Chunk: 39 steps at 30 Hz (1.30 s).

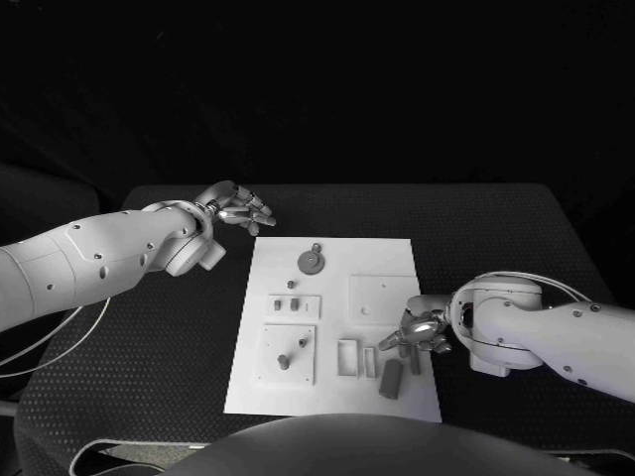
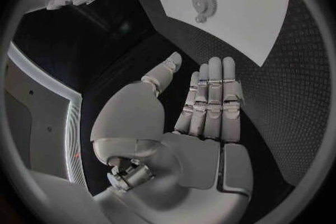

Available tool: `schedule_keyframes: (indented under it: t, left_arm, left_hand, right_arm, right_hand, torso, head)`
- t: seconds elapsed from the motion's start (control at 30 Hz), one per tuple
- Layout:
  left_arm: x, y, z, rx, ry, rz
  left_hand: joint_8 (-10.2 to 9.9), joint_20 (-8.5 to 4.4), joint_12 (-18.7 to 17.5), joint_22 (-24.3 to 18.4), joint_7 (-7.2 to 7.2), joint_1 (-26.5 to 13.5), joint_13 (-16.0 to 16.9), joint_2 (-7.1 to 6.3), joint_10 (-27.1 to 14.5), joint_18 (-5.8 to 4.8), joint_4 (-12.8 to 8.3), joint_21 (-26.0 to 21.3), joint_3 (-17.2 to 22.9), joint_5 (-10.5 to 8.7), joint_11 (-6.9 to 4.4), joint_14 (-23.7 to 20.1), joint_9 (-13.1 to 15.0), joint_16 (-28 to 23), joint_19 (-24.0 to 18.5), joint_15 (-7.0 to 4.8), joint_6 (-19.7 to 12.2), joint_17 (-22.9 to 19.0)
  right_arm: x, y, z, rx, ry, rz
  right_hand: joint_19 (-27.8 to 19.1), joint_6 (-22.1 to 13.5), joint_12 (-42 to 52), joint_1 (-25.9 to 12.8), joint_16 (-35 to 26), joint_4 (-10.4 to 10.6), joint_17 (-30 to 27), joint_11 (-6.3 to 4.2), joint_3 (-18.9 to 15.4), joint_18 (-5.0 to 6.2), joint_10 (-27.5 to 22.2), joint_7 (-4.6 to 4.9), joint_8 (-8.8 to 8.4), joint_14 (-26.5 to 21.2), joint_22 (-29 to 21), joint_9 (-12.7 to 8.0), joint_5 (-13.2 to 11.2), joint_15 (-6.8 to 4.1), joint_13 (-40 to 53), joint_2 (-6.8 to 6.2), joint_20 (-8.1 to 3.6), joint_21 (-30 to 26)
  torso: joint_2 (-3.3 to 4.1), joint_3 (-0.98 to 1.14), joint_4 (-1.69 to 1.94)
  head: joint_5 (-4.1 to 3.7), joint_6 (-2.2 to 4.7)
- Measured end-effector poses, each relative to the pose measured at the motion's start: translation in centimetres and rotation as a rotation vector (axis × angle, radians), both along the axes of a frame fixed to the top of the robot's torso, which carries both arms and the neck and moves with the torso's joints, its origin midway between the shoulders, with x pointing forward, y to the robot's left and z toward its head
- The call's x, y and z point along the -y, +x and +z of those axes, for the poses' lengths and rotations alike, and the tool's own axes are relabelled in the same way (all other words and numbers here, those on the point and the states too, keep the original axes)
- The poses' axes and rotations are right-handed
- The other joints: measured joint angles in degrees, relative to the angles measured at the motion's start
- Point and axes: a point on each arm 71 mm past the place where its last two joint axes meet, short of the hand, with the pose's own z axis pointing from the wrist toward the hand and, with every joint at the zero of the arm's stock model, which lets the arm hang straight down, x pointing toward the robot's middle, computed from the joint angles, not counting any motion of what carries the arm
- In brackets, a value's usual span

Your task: Assemble the parts on the task board

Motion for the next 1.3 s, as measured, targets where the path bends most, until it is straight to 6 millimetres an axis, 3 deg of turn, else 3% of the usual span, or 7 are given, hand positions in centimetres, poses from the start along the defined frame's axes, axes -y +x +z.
schedule_keyframes:
  t: [0.27, 0.4, 0.7, 1.3]
  left_arm:
    - [-0.1, 0.0, 0.0, 0.000, 0.001, 0.001]
    - [-0.1, 0.0, 0.0, -0.001, 0.001, 0.002]
    - [-0.2, 0.0, 0.0, -0.001, 0.002, 0.004]
    - [-0.3, -0.1, 0.0, -0.001, 0.002, 0.004]
  left_hand:
    - [0.00, 0.00, 0.00, 0.00, 0.00, 0.00, 0.00, 0.00, 0.00, -0.21, 0.00, 0.00, 0.00, 0.00, 0.00, 0.00, 0.00, 0.00, 0.00, 0.00, 0.00, 0.03]
    - [0.00, 0.00, 0.00, 0.00, 0.00, 0.00, 0.01, 0.00, 0.00, 0.20, 0.00, 0.00, 0.00, 0.00, 0.00, 0.00, 0.00, 0.00, 0.00, 0.00, 0.00, 0.05]
    - [0.00, 0.01, 0.00, 0.00, 0.00, 0.00, 0.01, 0.00, 0.00, 0.47, 0.00, 0.00, 0.00, 0.00, 0.00, 0.00, 0.00, 0.00, 0.00, 0.00, 0.00, 0.11]
    - [0.00, 0.01, 0.00, 0.00, 0.00, 0.00, 0.01, 0.00, 0.01, 0.36, 0.00, 0.00, 0.00, 0.00, -0.01, 0.00, 0.00, 0.00, -0.01, 0.00, 0.00, 0.22]
  right_arm:
    - [0.7, -0.3, 0.3, 0.016, -0.004, -0.001]
    - [1.2, -0.8, 0.5, 0.007, 0.005, -0.009]
    - [0.5, -2.1, 0.7, -0.089, 0.073, -0.036]
    - [0.5, -2.8, -0.3, -0.183, 0.053, -0.048]
  right_hand:
    - [0.21, 0.21, 0.23, -0.54, 0.23, -0.41, 0.47, 0.00, 0.40, 0.00, 0.01, -0.22, 0.00, 0.10, 0.06, 0.06, 0.00, -0.10, -0.01, 0.54, -0.21, 0.01]
    - [0.22, 0.65, 0.23, -0.85, 0.25, -0.80, 0.65, -0.20, 0.47, -0.01, 0.22, -0.22, 0.00, 0.36, 0.06, 0.08, 0.00, -0.36, -0.01, 0.85, -0.22, 0.02]
    - [0.22, 0.73, 0.23, -2.51, 0.25, -1.68, 0.75, -0.19, 0.69, -0.01, 0.24, -0.16, 0.00, 0.41, 0.06, 0.12, 0.00, -0.41, -0.04, 2.52, -0.22, 0.02]
    - [0.20, 0.82, 0.22, -4.06, 0.25, -2.46, 0.23, -0.18, 0.86, -0.01, 0.43, -0.26, -0.22, 0.50, 0.04, 0.11, 0.00, -0.50, -0.21, 2.80, -0.20, 0.02]
  torso:
    - [0.00, 0.01, 0.00]
    - [-0.01, 0.01, -0.01]
    - [-0.03, -0.01, -0.07]
    - [-0.02, -0.05, -0.02]
  head:
    - [0.05, 0.00]
    - [0.09, 0.00]
    - [0.23, 0.00]
    - [0.17, 0.00]
